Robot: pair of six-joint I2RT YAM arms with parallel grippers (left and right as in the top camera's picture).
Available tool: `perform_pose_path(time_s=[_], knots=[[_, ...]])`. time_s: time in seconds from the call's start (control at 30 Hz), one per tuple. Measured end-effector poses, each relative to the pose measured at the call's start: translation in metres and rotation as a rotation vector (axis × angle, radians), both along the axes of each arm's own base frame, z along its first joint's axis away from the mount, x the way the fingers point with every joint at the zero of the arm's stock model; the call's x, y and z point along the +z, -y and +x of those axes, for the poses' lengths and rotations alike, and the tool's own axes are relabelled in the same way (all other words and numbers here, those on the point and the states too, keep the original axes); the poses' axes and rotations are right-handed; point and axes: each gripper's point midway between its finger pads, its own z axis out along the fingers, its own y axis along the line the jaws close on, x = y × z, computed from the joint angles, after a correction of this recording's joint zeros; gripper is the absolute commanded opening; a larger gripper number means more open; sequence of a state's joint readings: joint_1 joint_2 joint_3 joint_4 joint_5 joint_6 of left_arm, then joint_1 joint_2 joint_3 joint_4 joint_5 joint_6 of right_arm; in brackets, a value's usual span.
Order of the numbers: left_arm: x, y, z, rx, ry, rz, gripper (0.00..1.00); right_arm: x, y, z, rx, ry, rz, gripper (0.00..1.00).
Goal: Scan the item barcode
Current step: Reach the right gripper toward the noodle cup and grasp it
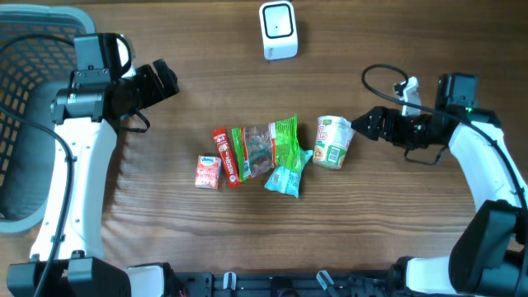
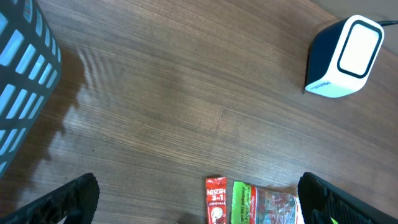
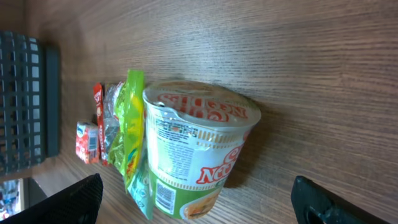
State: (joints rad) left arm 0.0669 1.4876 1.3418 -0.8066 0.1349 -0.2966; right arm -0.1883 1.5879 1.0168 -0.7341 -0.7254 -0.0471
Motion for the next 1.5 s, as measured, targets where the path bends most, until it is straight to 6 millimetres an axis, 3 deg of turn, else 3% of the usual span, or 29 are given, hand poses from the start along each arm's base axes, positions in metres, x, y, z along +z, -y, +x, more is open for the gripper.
perform_pose_path(time_s=[0.2, 0.4, 0.67, 1.0, 1.2, 1.5], knots=[[0.000, 0.000, 0.000, 0.000, 0.000, 0.000, 1.00, -0.012, -0.001, -0.002, -0.004, 0.015, 0.006, 0.95], [0.000, 0.000, 0.000, 0.000, 0.000, 0.000, 1.00, -0.032, -0.012, -0.012, 0.004, 0.040, 0.073, 0.81], [0.000, 0.000, 0.000, 0.000, 0.000, 0.000, 1.00, -0.053, -0.018, -0.013, -0.063, 0.113, 0.142, 0.80], [0.000, 0.000, 0.000, 0.000, 0.000, 0.000, 1.00, -0.054, -0.023, -0.014, -0.099, 0.109, 0.205, 0.73], [0.000, 0.000, 0.000, 0.000, 0.000, 0.000, 1.00, -0.051, -0.026, -0.014, -0.099, 0.103, 0.228, 0.73], [0.000, 0.000, 0.000, 0.000, 0.000, 0.000, 1.00, -0.054, -0.054, -0.012, -0.037, 0.120, 0.179, 0.73]])
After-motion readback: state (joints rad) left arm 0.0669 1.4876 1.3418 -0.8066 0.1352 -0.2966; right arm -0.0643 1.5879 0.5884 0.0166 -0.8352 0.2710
